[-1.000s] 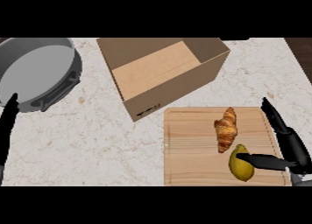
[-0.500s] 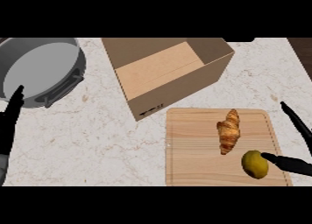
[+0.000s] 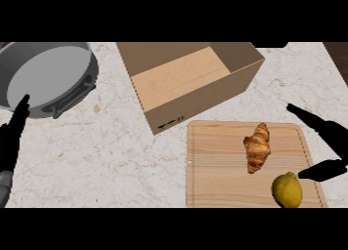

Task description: Pick the croissant from the cutting board and place it in the cardboard box

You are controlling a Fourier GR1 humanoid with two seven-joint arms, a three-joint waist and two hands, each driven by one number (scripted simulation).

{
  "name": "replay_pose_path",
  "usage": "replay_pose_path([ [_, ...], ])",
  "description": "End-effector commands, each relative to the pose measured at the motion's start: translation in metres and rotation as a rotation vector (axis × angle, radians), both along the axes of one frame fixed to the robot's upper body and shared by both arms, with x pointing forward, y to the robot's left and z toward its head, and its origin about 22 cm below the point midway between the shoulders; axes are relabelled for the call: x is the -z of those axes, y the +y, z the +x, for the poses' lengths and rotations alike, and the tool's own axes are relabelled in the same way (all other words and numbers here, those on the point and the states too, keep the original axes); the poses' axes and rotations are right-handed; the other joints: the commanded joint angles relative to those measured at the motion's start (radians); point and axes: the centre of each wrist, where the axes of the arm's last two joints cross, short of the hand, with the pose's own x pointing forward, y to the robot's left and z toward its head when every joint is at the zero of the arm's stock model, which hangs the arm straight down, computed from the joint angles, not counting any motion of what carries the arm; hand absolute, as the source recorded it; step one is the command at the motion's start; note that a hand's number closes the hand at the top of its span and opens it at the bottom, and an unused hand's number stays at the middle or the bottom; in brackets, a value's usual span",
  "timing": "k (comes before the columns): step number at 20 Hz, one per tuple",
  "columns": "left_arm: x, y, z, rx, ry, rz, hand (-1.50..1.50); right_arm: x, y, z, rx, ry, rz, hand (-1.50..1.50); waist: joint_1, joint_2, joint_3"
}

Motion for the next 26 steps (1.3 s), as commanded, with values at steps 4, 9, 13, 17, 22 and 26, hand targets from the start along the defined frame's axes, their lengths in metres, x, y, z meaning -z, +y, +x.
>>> replay_pose_path([
  [4, 0.01, 0.009, -0.006, 0.016, -0.004, -0.002, 0.0, 0.005, 0.042, 0.021, -0.035, 0.158, -0.084, -1.5, -0.002, 0.001, 0.002],
  [9, 0.009, -0.004, -0.006, -0.006, 0.006, 0.004, 0.0, 0.011, 0.051, 0.041, -0.022, 0.182, -0.171, -1.5, -0.001, 0.001, 0.002],
  [13, 0.002, 0.002, 0.001, -0.014, -0.001, -0.003, 0.0, 0.013, 0.062, 0.032, -0.037, 0.161, -0.159, -1.5, -0.007, 0.0, 0.002],
  [17, 0.007, -0.002, 0.01, 0.007, 0.002, -0.019, 0.0, 0.012, 0.053, 0.05, -0.046, 0.197, -0.178, -1.5, -0.006, 0.001, 0.002],
  [22, 0.015, -0.005, -0.003, 0.003, 0.005, 0.0, 0.0, 0.008, 0.065, 0.029, -0.065, 0.171, -0.105, -1.5, -0.009, 0.0, 0.002],
  [26, 0.005, -0.002, 0.0, -0.007, 0.004, -0.016, 0.0, 0.009, 0.072, 0.03, -0.099, 0.171, -0.057, -1.5, -0.009, 0.0, 0.002],
])
